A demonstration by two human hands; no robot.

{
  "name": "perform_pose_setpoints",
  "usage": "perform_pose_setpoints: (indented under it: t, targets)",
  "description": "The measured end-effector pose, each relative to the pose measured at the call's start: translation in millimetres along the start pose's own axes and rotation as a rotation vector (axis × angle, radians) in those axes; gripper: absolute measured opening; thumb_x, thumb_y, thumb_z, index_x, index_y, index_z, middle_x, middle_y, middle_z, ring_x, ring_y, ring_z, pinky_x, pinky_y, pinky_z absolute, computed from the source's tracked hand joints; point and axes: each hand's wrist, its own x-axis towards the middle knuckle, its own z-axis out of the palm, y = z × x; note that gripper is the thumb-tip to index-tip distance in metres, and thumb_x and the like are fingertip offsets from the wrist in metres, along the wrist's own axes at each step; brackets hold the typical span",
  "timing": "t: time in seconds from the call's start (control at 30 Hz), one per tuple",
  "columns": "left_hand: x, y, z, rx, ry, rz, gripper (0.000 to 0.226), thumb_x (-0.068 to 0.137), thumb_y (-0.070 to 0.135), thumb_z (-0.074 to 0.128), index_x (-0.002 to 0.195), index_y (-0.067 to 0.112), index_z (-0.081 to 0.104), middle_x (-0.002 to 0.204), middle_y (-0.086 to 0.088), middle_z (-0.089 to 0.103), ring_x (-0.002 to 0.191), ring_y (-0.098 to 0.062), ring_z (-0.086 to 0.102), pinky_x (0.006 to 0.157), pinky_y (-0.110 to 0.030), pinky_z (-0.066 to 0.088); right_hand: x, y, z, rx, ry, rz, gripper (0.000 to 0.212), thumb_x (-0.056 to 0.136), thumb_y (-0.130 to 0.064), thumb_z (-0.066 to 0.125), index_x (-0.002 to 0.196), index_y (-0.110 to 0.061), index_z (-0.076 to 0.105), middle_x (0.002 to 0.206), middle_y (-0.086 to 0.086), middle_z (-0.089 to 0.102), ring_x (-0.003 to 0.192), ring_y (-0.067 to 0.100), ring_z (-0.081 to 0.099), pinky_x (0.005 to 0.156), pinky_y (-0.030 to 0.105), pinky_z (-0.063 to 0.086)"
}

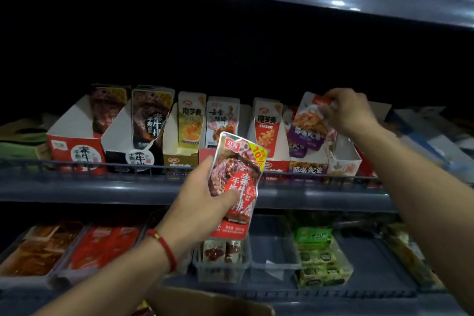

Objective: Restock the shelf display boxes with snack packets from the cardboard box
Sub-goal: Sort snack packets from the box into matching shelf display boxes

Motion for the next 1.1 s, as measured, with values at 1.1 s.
perform_pose_setpoints:
  t: [1.1]
  targets:
    - [7, -9, -24, -0.174, -0.011, -0.038, 0.041, 0.085, 0.008, 0.076, 0.118, 0.028, 0.064, 0.102, -0.002, 0.079, 0.092, -0.023, 0.077, 0.078, -0.039, 0.064, -80, -80, 25, 0.387, -0.65, -0.41, 0.029, 0.091, -0.054, 0.062, 0.114, -0.035, 0.061, 0.108, -0.015, 0.068, 0.096, 0.003, 0.068, 0.08, 0.025, 0.06]
